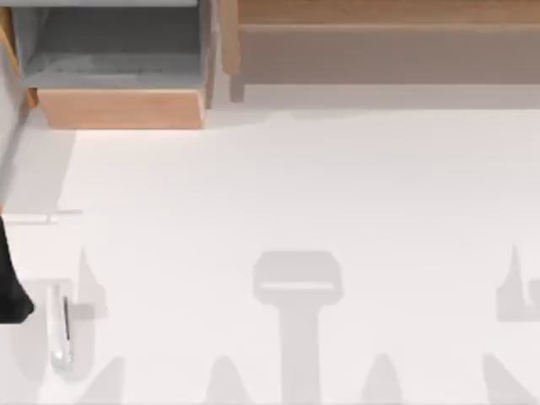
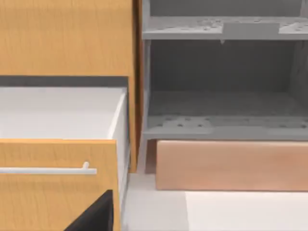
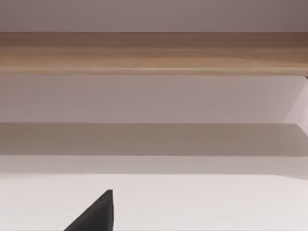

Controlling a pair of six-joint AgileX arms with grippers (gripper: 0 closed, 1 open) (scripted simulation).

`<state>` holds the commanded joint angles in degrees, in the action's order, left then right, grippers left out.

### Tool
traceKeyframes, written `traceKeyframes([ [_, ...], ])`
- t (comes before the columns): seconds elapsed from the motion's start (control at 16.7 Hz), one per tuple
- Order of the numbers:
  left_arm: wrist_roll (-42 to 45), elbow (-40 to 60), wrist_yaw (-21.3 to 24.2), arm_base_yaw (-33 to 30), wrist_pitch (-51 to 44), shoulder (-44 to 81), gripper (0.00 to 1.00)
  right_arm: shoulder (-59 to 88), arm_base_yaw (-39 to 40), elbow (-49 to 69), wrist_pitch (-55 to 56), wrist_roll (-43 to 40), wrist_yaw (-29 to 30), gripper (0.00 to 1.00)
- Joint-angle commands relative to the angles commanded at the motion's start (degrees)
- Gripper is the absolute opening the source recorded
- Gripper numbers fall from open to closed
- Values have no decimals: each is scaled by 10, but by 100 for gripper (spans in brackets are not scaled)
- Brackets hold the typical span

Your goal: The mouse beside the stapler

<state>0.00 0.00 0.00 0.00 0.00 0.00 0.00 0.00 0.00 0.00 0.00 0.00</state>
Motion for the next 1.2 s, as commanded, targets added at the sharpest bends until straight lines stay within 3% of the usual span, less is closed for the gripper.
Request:
traceKeyframes([
  [0.24,4,9,0,4,-7,13,100,0,0,0,0,0,0,100],
  [0.54,42,108,-1,44,-78,143,100,0,0,0,0,0,0,100],
  [0.84,105,297,8,112,-193,361,100,0,0,0,0,0,0,100],
  [1.2,188,602,29,179,-352,671,100,0,0,0,0,0,0,100],
])
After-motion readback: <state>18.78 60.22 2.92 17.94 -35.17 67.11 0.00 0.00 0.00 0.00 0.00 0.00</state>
